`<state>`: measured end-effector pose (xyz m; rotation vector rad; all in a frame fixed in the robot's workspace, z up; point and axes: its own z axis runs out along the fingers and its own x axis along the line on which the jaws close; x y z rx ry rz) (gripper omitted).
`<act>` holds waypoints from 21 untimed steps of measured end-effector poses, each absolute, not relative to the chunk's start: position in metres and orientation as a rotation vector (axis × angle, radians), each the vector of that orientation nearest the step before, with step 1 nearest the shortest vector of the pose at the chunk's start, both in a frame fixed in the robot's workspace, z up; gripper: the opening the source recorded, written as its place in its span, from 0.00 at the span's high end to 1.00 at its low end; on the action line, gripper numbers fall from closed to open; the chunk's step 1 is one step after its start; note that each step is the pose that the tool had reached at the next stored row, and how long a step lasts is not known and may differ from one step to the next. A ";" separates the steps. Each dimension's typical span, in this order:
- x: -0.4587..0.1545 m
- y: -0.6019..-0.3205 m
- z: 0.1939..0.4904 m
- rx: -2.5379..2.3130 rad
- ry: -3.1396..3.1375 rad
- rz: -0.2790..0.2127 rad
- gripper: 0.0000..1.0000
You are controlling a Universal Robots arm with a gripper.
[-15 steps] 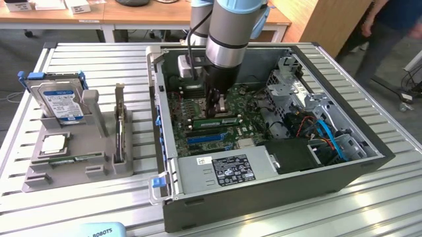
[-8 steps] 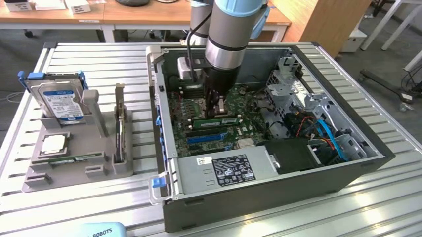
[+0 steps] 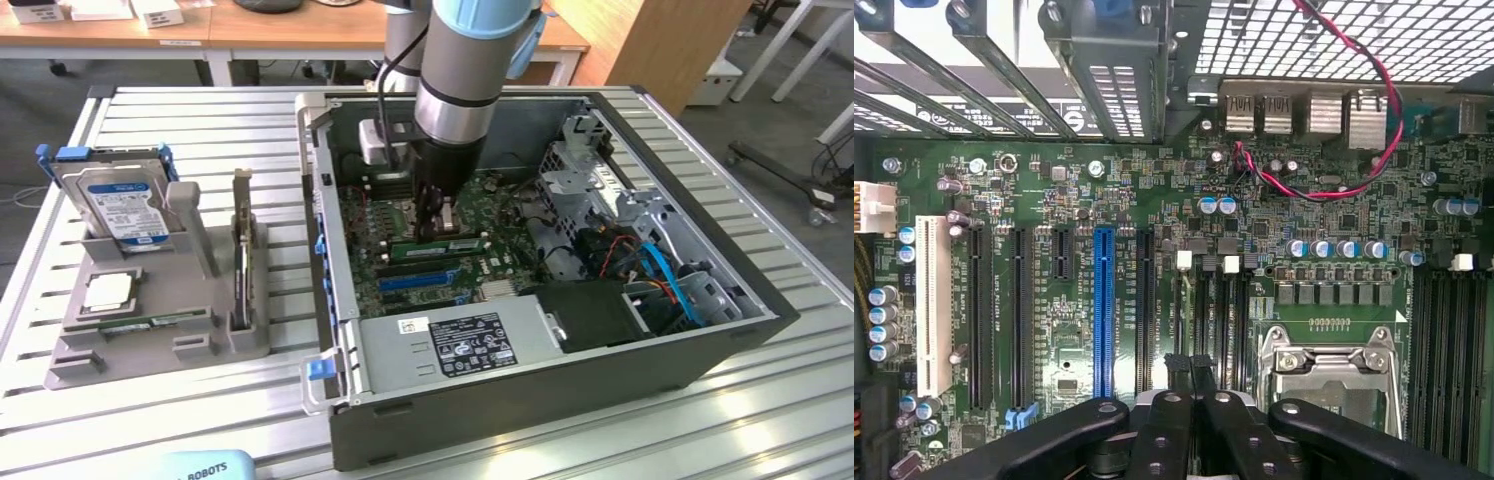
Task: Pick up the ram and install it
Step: 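Press down the ram until it locks into place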
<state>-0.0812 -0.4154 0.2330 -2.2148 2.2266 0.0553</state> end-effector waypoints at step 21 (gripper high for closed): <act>-0.081 -0.415 0.228 -2.215 2.227 0.055 0.90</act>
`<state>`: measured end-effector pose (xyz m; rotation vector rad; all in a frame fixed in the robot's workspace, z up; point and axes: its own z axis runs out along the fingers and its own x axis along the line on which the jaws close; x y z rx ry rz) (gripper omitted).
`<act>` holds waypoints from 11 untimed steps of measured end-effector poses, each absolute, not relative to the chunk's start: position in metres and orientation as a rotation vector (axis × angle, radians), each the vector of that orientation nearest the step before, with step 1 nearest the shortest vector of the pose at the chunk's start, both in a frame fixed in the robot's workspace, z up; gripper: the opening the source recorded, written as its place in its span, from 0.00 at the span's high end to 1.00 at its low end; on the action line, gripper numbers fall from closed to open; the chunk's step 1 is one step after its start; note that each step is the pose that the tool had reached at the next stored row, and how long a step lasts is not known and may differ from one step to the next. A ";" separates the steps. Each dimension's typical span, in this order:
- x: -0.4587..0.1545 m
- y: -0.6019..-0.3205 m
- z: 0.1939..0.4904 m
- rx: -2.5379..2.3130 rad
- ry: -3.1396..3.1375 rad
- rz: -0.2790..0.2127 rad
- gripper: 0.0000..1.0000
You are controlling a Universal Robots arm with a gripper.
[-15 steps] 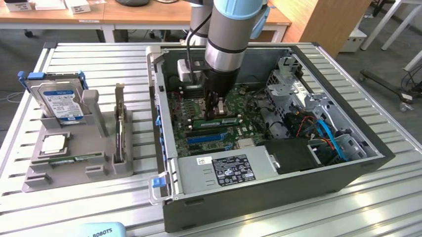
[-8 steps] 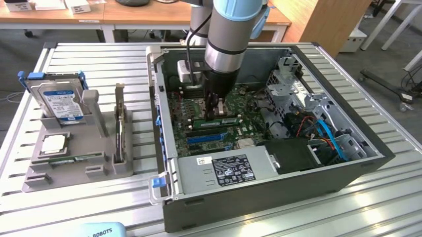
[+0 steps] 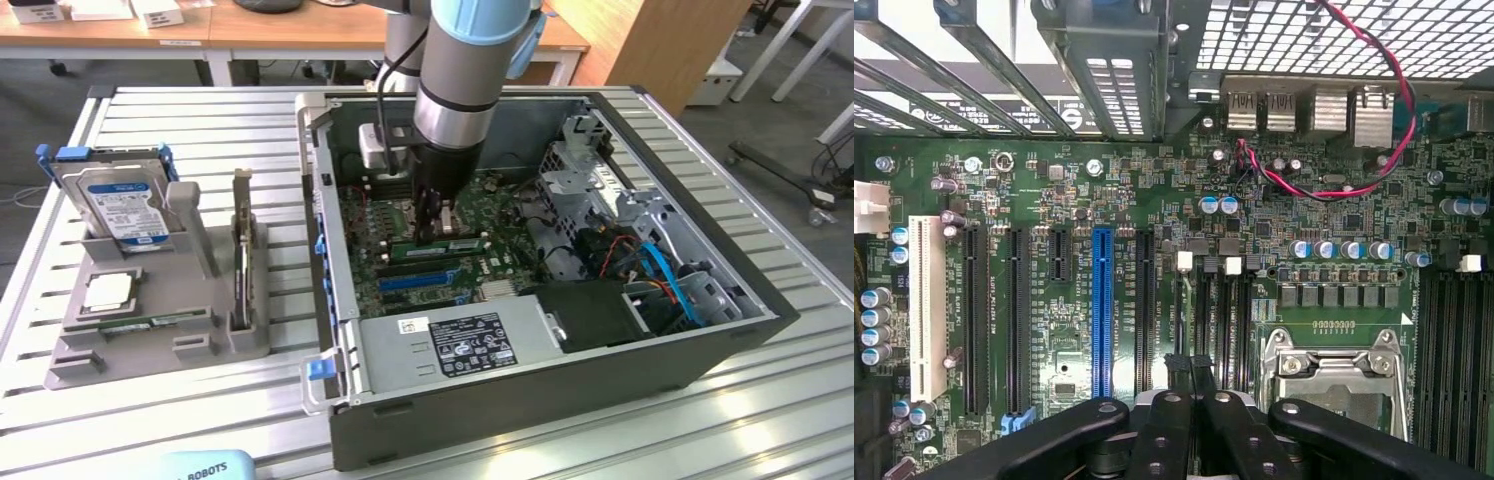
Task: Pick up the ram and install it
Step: 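Press down the ram until it locks into place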
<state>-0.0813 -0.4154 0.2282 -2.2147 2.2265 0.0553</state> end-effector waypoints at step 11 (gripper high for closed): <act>-0.081 -0.415 0.226 -2.214 2.226 0.056 0.90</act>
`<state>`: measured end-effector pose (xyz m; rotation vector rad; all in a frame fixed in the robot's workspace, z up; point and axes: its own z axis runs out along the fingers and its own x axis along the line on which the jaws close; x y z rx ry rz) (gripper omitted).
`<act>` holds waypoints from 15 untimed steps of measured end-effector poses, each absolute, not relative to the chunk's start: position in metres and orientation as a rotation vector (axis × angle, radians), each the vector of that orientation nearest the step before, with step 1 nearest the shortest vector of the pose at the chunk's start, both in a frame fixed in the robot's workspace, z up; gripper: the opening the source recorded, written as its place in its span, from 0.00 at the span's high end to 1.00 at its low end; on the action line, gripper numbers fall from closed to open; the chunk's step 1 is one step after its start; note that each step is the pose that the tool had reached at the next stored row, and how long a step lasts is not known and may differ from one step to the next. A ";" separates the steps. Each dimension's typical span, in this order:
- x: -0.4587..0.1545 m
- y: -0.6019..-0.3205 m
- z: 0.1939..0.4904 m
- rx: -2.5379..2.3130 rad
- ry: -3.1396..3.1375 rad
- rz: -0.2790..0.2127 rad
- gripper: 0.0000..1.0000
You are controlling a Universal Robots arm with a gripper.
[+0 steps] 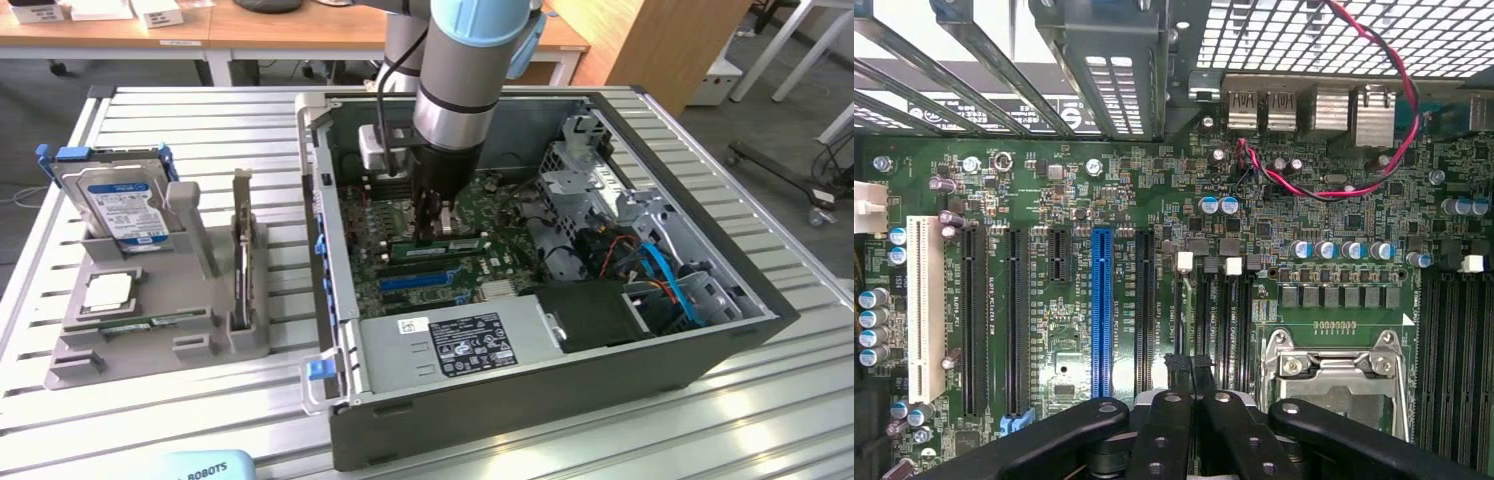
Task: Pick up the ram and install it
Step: 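Press down the ram until it locks into place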
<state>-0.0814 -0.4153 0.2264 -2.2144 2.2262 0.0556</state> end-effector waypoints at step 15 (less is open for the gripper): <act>-0.081 -0.415 0.223 -2.215 2.227 0.055 0.90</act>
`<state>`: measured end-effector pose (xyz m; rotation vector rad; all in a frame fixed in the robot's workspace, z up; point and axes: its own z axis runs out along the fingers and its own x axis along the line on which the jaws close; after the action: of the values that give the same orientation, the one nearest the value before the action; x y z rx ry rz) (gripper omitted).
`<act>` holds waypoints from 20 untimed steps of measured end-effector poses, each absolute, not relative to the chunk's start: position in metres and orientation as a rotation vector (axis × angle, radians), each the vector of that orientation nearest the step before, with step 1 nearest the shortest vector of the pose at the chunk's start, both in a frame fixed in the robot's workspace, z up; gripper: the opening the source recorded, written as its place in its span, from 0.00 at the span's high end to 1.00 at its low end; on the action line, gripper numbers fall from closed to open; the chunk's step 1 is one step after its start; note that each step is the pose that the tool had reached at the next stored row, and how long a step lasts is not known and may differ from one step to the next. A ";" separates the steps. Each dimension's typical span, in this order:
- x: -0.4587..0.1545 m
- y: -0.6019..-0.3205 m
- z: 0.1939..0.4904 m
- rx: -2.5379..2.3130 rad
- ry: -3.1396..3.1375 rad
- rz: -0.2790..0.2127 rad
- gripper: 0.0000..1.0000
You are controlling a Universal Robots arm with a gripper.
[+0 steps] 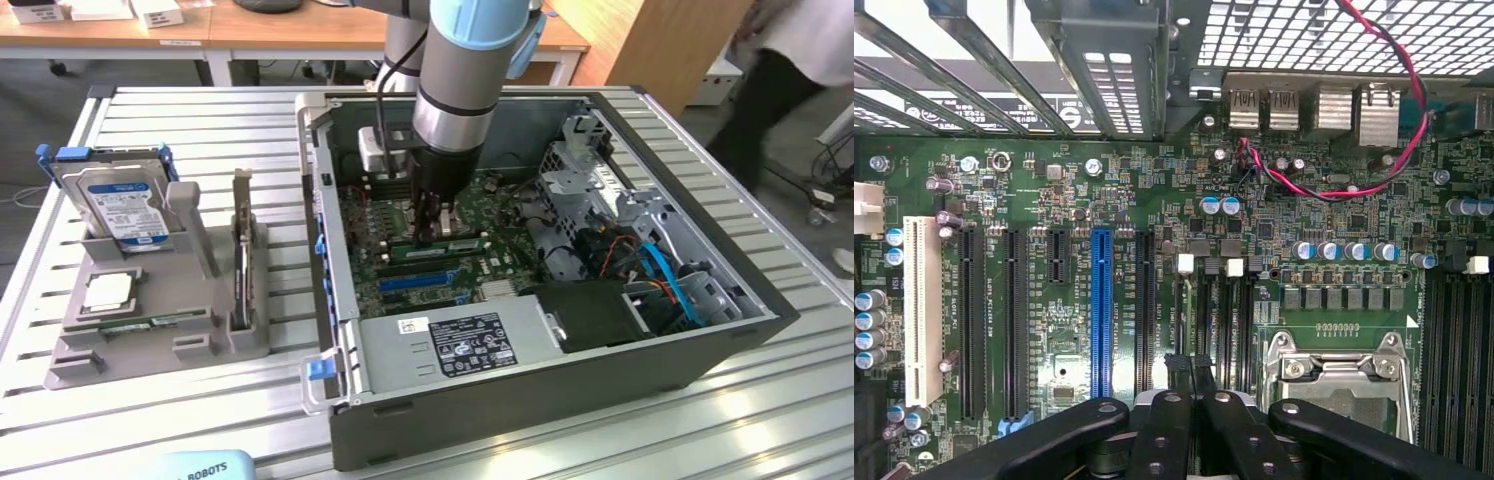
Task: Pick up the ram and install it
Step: 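Press down the ram until it locks into place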
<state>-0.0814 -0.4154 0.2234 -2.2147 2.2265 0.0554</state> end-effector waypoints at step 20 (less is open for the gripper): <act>-0.081 -0.415 0.223 -2.213 2.225 0.056 0.90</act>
<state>-0.0812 -0.4152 0.2226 -2.2134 2.2250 0.0558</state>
